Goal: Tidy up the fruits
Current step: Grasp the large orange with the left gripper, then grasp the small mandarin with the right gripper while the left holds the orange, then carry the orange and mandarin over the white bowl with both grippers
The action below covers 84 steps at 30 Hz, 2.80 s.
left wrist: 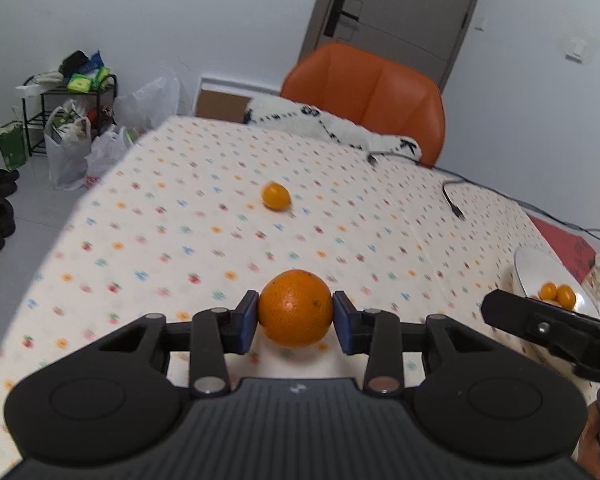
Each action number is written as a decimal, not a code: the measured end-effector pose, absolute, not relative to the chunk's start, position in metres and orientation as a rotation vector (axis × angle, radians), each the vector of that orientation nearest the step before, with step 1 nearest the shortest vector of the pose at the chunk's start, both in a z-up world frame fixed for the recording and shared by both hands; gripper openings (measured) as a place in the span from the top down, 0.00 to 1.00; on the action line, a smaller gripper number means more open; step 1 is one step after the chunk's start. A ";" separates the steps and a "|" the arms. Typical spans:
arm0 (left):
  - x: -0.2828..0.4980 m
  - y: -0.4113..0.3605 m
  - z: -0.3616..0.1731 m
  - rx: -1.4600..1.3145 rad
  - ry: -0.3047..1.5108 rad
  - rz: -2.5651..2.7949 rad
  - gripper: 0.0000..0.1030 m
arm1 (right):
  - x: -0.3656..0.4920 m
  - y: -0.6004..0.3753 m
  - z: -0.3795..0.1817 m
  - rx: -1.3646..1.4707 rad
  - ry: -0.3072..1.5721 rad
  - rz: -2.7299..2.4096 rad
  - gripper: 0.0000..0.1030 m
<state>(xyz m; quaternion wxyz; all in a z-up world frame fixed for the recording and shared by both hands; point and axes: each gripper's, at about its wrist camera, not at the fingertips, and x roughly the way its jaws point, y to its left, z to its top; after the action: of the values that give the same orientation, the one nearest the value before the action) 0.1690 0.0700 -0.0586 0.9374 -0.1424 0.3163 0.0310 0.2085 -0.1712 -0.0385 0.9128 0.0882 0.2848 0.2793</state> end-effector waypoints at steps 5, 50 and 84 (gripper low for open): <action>0.169 0.090 -0.054 -0.296 0.625 0.097 0.63 | 0.216 -0.145 -0.033 0.122 0.588 0.617 0.18; 0.208 0.176 -0.063 -0.342 0.603 0.225 0.63 | 0.309 -0.020 -0.054 -0.030 0.689 0.711 0.79; 0.177 0.002 0.003 -0.152 0.507 -0.014 0.63 | 0.243 -0.220 -0.010 0.185 0.487 0.561 0.79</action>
<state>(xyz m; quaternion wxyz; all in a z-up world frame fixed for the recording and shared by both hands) 0.1772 0.0015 0.0032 0.9652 -0.0751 0.2505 -0.0069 0.2429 -0.2198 -0.0102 0.9275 0.0904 0.2376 0.2739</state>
